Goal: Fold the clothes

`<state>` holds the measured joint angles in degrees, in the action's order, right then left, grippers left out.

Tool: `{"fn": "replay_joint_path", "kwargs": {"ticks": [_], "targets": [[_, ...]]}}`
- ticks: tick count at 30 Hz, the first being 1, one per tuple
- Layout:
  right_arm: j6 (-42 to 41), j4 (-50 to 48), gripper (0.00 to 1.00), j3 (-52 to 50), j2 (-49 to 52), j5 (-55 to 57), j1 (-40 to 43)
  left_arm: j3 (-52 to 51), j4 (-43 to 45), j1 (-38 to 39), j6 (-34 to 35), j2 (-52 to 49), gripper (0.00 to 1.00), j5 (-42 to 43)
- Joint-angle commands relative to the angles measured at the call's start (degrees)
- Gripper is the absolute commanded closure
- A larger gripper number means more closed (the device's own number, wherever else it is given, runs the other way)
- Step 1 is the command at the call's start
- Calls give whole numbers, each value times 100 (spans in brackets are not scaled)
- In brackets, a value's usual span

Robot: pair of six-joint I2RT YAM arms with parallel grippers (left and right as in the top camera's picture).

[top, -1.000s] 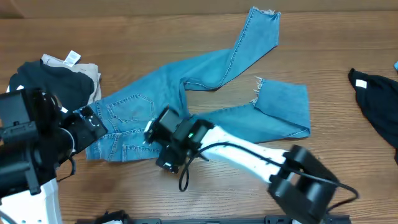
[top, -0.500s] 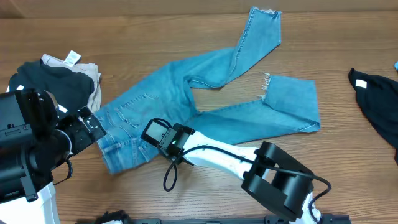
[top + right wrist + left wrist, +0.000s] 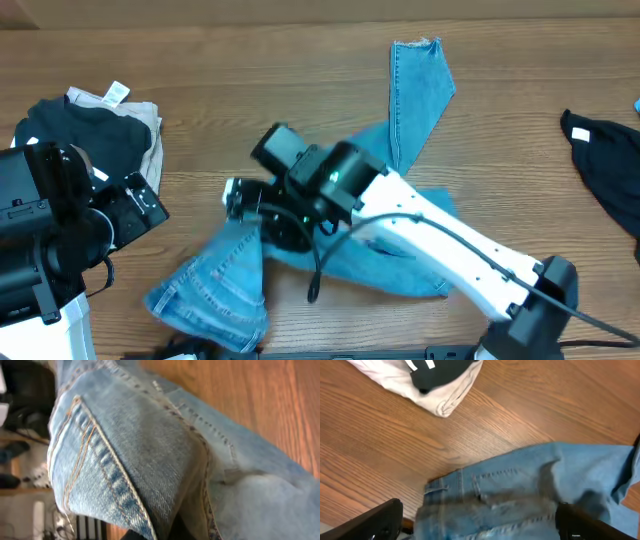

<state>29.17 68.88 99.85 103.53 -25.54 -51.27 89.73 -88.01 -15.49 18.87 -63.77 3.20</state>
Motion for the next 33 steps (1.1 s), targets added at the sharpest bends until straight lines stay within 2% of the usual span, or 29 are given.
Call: {"fn": "replay_joint_path", "kwargs": {"ticks": [1, 4, 7, 10, 14, 16, 19, 23, 27, 33], "targets": [[83, -249, 96, 103, 175, -640, 577, 107, -85, -28, -262, 2, 0, -57], [4, -374, 96, 98, 356, -721, 876, 105, -105, -24, -872, 2, 0, 527], [-507, -811, 96, 98, 442, -396, 1062, 48, -203, -24, -1495, 2, 1, 1008], [-1104, -1665, 96, 111, 442, 487, 1451, -131, -284, -24, -1725, 2, 3, 1217], [-1126, -2240, 96, 111, 452, 800, 2273, -398, -251, -24, -1729, 2, 3, 1333], [-1261, -2323, 96, 111, 452, 831, 2754, -511, -208, -24, -1814, 2, 2, 1526], [-1318, -2098, 96, 111, 452, 275, 2981, -741, -42, -24, -1996, 2, 2, 1816], [-1445, -1775, 96, 109, 474, -98, 2675, -1469, 527, 46, -2135, 2, 2, 2260], [-1622, -1749, 96, 164, 450, -496, 2343, -2656, 1637, 380, -2280, 2, 2, 3104], [-2326, -1742, 96, 732, 448, -1366, 2326, -3965, 3145, 866, -2299, -33, 0, 3322]]}}
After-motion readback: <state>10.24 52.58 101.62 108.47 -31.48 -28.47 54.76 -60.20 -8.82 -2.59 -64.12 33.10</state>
